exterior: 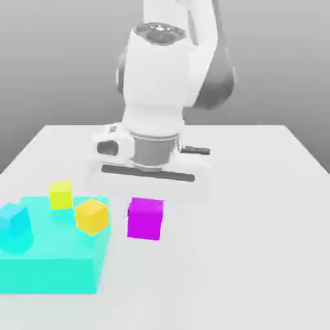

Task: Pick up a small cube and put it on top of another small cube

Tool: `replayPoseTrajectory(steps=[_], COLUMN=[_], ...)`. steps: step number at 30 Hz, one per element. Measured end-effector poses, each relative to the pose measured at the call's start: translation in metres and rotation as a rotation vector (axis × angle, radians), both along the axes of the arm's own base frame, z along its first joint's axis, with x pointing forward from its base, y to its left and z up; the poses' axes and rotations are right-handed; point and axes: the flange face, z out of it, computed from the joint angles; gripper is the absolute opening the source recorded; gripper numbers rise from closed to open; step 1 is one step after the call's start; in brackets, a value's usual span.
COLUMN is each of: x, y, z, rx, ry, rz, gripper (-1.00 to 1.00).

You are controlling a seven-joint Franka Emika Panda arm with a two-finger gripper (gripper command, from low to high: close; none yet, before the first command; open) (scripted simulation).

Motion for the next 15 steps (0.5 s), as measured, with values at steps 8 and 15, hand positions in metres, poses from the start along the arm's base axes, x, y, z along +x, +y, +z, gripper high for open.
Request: replayPoseTrajectory(steps=[8,15], x=[-0.078,-0.081], y=[-0.079,-0.081], z=[-0.001,-0.042], rx=[0.07,0.07], ry=[-0.03,-0.03], rz=[-0.389,-0.399], gripper=[-1.0,1.0])
